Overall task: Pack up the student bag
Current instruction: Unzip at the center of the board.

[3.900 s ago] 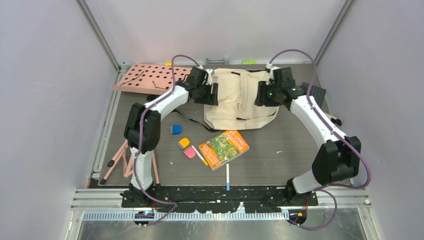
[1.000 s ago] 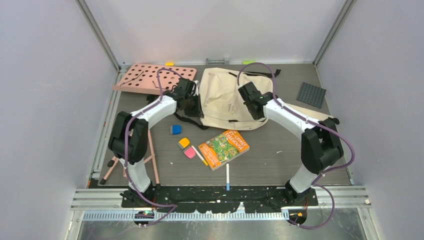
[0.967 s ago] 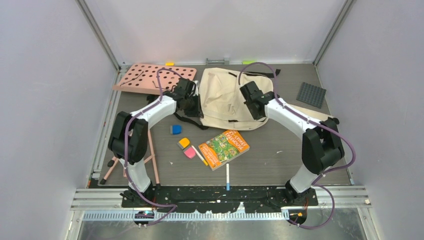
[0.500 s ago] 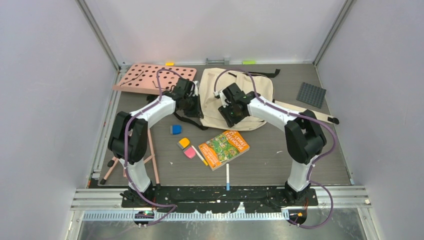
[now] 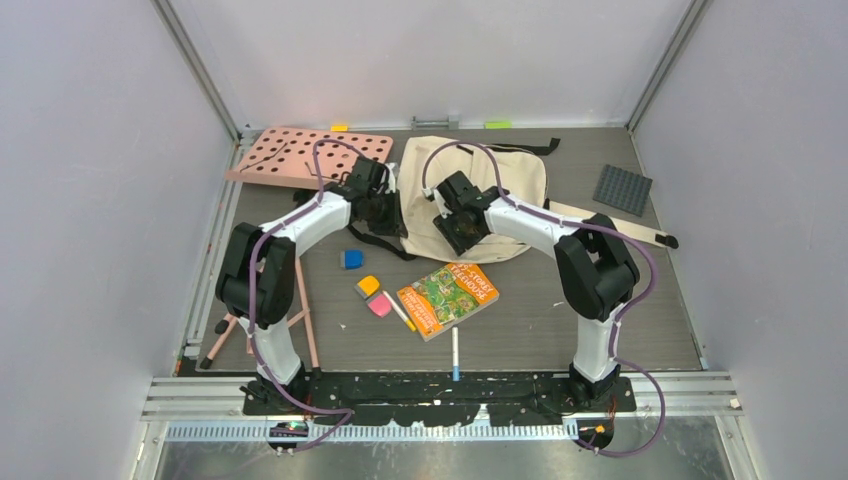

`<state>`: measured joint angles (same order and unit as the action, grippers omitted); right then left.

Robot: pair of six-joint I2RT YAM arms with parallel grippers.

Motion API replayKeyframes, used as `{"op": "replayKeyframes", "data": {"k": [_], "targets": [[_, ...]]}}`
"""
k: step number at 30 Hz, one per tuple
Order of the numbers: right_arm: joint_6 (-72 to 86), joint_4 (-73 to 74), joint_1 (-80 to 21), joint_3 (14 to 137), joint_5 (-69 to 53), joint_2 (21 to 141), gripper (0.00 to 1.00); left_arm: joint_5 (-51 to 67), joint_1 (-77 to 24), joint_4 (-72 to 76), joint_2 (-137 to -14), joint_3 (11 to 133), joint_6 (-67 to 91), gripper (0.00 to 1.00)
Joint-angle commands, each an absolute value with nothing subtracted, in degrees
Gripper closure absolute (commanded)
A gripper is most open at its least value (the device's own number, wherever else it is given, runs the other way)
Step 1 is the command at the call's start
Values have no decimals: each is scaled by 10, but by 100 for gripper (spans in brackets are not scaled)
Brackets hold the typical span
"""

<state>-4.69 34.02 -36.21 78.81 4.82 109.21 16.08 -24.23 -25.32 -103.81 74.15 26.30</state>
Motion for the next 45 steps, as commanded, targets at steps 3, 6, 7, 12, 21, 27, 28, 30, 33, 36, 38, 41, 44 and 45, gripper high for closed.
{"op": "replayKeyframes", "data": {"k": [3,6,7,12,21,27,28,30,33,36,38,41,44,45], "targets": [[-60,302,-359,824,109,1103,57,181,-239,-256,-999,728,250,100],[-61,303,-360,821,124,1092,60,180,-240,-256,-998,726,251,100],[-60,302,-360,816,129,1088,60,179,-239,-255,-997,725,253,100],[-58,294,-360,798,145,1075,63,178,-240,-246,-994,718,263,100],[-17,296,-359,782,173,1038,59,178,-239,-235,-992,705,278,100],[25,308,-359,771,164,1008,55,179,-239,-234,-994,704,279,100],[32,309,-359,768,165,1008,54,179,-239,-235,-994,705,279,100],[45,315,-356,769,164,1014,53,179,-240,-237,-997,707,277,100],[55,325,-350,775,150,1033,54,179,-240,-238,-997,708,276,100],[55,331,-350,784,142,1054,56,178,-240,-238,-997,709,275,100],[59,336,-348,789,137,1066,58,176,-240,-237,-995,707,275,100],[63,337,-343,791,118,1079,59,177,-239,-236,-993,705,274,100],[76,340,-336,801,110,1097,59,177,-239,-238,-993,705,272,100],[78,340,-334,806,103,1100,59,176,-240,-239,-993,705,271,100]]}}
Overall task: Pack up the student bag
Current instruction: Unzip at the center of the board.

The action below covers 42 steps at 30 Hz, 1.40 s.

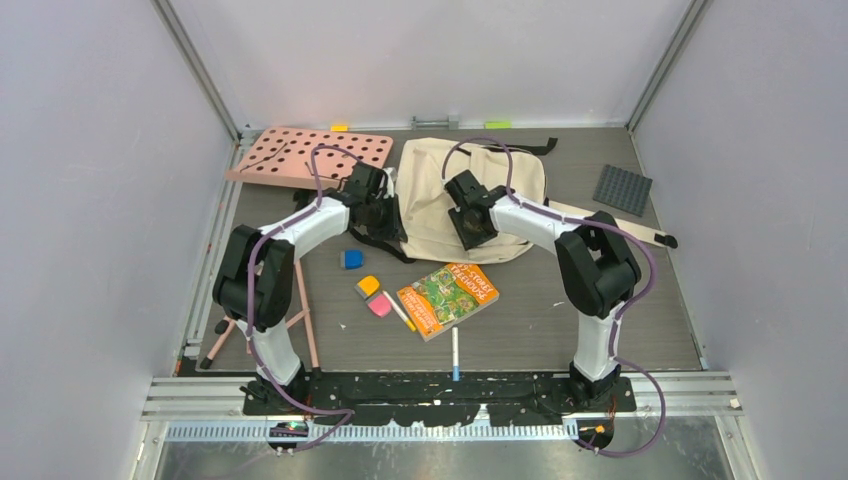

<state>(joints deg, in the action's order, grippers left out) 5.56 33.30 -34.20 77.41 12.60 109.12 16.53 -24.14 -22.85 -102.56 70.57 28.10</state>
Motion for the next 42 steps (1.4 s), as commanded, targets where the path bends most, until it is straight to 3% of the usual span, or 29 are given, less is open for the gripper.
{"op": "replayKeyframes", "data": {"k": [1,6,9,12,19,33,39,41,42], "targets": [[83,338,-328,808,98,1105,59,176,-239,-238,-992,704,272,100],[93,325,-315,819,81,1125,67,177,-240,-238,-992,701,271,100],[95,330,-311,829,106,1133,88,171,-239,-240,-990,700,269,100],[97,333,-308,826,120,1125,98,165,-240,-242,-986,699,266,100],[114,363,-297,787,200,1057,99,114,-237,-265,-977,701,253,100],[107,398,-162,700,223,861,99,42,-218,-312,-954,694,193,100],[82,364,-112,712,163,872,99,28,-217,-328,-949,701,166,100],[71,356,-111,724,75,868,99,47,-217,-324,-942,704,155,99],[70,352,-111,728,51,862,99,63,-217,-320,-938,708,148,89]]}}
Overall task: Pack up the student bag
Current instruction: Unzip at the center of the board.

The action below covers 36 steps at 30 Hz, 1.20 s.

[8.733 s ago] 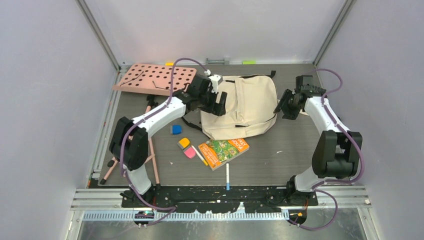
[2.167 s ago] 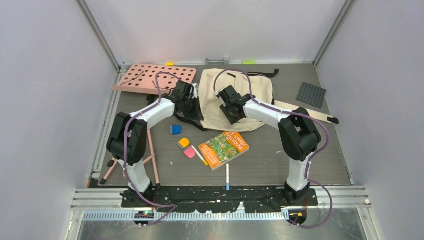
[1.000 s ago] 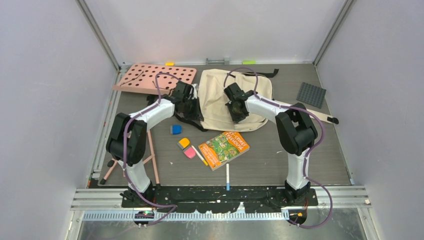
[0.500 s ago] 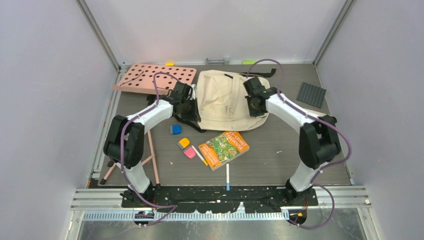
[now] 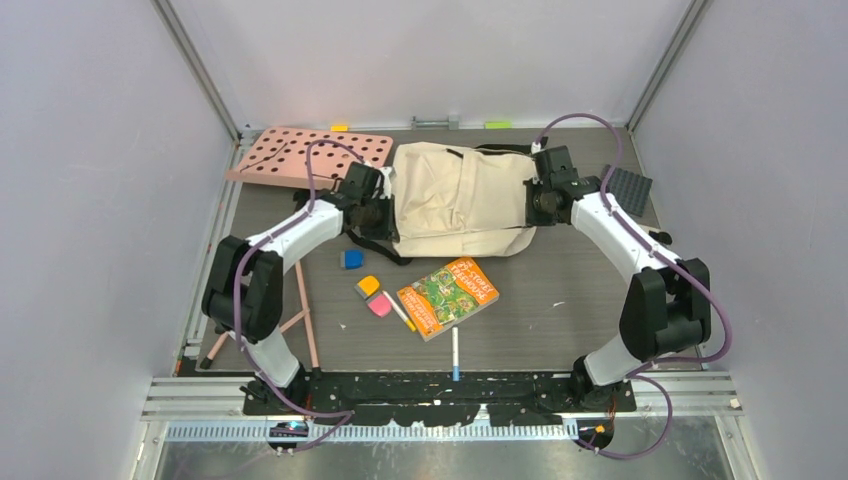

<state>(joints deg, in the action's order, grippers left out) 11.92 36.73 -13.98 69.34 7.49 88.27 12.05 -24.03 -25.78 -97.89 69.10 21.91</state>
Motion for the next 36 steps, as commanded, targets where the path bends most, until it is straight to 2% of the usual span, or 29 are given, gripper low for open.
{"op": "replayKeyframes", "data": {"k": [1,3,4,6,9,13,18,27,36], "targets": [[72,346,-111,729,7,858,99,77,-218,-316,-932,711,142,76],[84,340,-111,730,-39,845,99,98,-224,-309,-915,721,131,52],[93,339,-111,729,-49,837,99,109,-228,-300,-905,725,123,45],[104,338,-111,724,-76,826,99,127,-243,-277,-885,731,108,38],[115,338,-111,715,-101,811,99,172,-267,-210,-871,732,104,34],[122,339,-110,706,-122,793,99,262,-303,-95,-918,745,146,34],[142,335,-111,701,-140,778,99,353,-373,-18,-1031,814,127,40],[161,323,-111,683,-161,765,99,299,-420,46,-1134,864,109,43],[158,325,-111,669,-162,752,99,238,-423,98,-1101,831,127,51]]}}
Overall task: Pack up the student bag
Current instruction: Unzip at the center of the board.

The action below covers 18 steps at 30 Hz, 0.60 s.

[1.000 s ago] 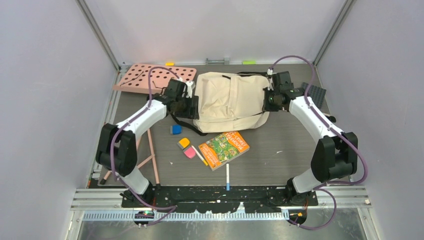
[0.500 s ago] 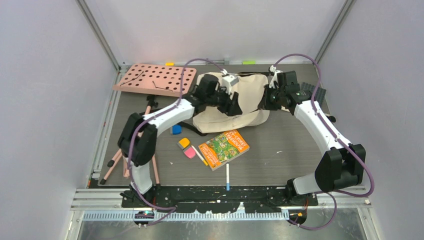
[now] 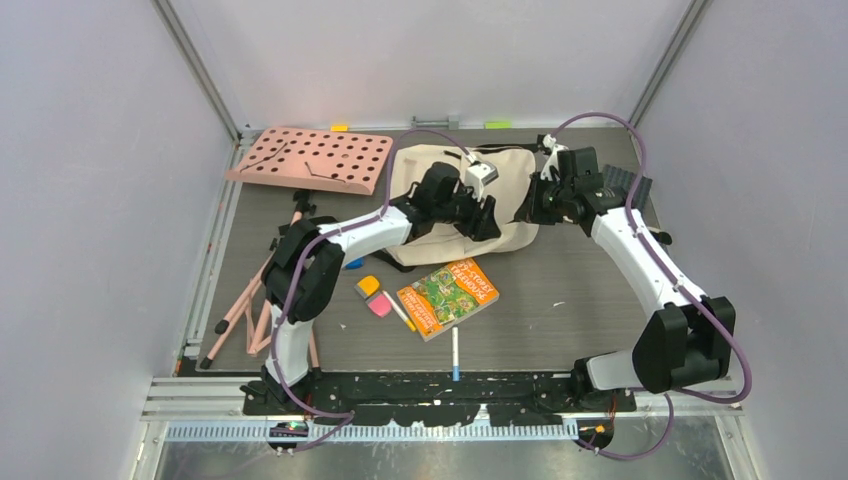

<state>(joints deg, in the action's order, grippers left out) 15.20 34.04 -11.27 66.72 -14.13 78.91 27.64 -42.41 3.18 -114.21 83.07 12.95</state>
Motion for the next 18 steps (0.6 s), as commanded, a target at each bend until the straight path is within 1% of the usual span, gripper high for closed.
{"op": "replayKeyframes", "data": {"k": [1,5,8,18], "targets": [[159,324,-111,667,-161,749,99,230,-423,99,-1102,833,131,52],[160,323,-111,664,-160,746,99,215,-423,109,-1109,839,152,54],[160,324,-111,662,-159,742,99,212,-421,151,-1098,826,174,55],[160,327,-111,658,-149,736,99,268,-397,183,-1062,799,214,57]]}}
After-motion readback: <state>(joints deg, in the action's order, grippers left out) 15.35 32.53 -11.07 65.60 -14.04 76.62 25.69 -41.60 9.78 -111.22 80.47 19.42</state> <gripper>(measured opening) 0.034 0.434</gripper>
